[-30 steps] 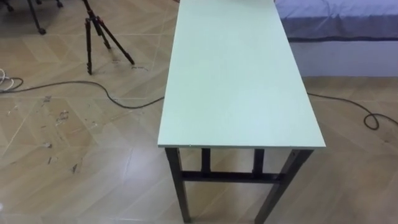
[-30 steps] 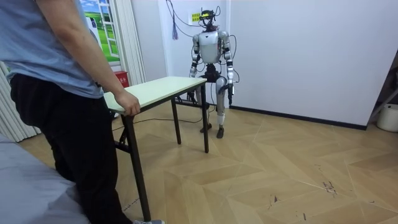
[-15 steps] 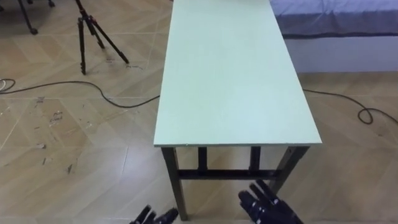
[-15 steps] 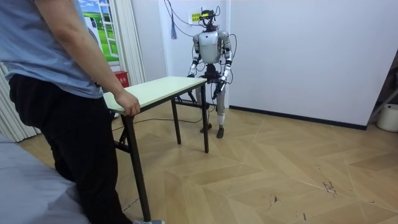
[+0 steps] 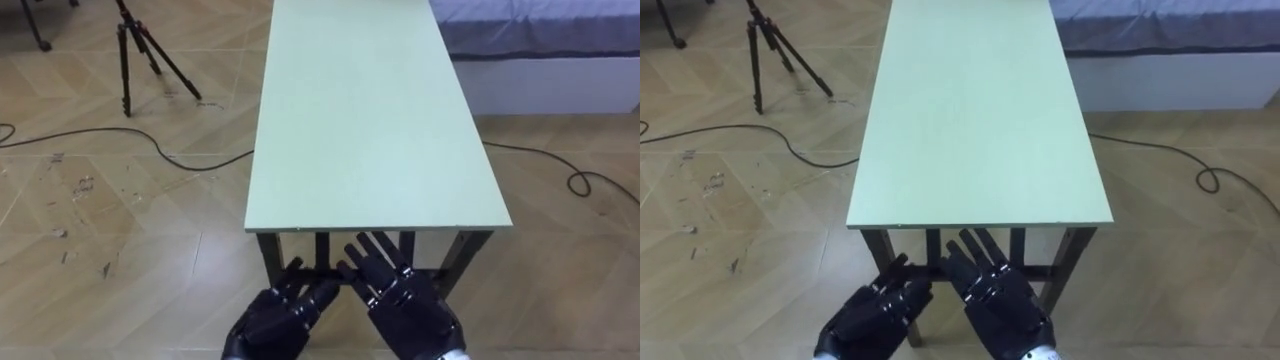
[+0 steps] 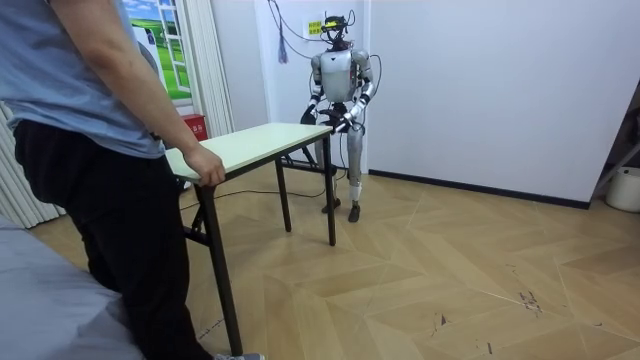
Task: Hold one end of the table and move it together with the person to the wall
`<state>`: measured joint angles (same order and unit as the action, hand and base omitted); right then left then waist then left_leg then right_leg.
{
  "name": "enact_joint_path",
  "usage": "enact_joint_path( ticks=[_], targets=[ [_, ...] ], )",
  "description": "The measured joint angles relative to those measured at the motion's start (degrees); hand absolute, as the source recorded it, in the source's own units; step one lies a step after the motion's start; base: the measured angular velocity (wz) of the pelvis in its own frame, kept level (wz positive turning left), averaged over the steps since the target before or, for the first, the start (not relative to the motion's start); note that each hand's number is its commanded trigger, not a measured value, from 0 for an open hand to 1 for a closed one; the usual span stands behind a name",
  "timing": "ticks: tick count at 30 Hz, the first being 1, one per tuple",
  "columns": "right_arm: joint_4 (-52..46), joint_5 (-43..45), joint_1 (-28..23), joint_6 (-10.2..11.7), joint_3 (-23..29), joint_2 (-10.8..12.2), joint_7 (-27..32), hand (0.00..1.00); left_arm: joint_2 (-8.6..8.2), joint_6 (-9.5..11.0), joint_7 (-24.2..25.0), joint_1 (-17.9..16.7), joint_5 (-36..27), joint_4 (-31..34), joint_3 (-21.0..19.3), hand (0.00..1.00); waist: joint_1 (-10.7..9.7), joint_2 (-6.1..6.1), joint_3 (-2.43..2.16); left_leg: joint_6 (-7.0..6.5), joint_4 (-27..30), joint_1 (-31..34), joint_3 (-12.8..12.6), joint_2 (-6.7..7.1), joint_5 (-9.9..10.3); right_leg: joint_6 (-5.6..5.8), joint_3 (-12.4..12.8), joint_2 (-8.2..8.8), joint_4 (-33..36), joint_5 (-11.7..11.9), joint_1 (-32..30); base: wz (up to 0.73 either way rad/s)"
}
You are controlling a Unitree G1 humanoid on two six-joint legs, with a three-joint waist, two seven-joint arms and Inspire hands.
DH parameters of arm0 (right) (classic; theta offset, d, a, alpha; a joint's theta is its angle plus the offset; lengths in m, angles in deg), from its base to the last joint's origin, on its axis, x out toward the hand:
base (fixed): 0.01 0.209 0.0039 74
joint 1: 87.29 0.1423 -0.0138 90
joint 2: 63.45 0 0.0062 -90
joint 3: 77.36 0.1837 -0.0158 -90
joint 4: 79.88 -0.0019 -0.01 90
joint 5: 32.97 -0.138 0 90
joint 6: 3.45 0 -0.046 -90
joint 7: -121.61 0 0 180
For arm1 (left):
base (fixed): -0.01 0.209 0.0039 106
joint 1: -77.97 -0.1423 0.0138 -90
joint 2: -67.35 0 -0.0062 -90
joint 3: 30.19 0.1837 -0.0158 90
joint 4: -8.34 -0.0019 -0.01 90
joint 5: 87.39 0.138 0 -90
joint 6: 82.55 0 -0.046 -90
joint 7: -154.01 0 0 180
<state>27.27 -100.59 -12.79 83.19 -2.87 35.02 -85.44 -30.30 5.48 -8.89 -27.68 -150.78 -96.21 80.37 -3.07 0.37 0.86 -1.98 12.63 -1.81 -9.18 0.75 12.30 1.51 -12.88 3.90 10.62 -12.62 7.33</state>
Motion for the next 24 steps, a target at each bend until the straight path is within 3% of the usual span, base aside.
enact_joint_path(
  ticks=[6,13,18,24],
  targets=[
    [-0.30,0.36,0.93,0.01,-0.19,-0.14,1.26,0.00,0.29,-0.04,0.00,2.02,-0.13,0.66,-0.05,0.00,0.03,0.58,0.68,0.01,-0.03,-0.69,-0.17,-0.01,0.00,0.00,0.12,-0.06,-0.01,0.00,0.44,0.00],
    [-1.72,0.18,2.42,0.00,-1.28,-2.32,4.77,0.00,1.09,-0.17,-0.22,4.44,-0.26,0.33,-0.16,0.00,0.24,0.59,0.66,-0.03,-0.27,-0.74,-0.19,0.01,-0.03,0.00,0.11,0.02,0.02,0.00,0.21,0.00],
    [-2.16,-0.30,2.43,-0.12,-1.32,-2.35,6.24,0.00,1.40,-0.65,-0.47,5.65,-0.29,-0.42,-0.28,0.00,0.26,0.37,0.52,-0.03,-0.18,-0.86,-0.14,0.02,-0.03,0.00,0.29,0.00,-0.01,0.00,0.35,0.00],
    [-1.79,-4.06,2.43,-0.44,-1.17,-2.36,7.06,0.00,1.51,-2.80,-0.91,6.76,-4.90,-2.44,-2.43,0.00,0.33,-0.43,0.44,-0.03,-0.15,-1.53,-0.18,-0.07,-0.03,0.00,0.29,0.08,-0.08,0.00,0.91,0.00]
  ],
)
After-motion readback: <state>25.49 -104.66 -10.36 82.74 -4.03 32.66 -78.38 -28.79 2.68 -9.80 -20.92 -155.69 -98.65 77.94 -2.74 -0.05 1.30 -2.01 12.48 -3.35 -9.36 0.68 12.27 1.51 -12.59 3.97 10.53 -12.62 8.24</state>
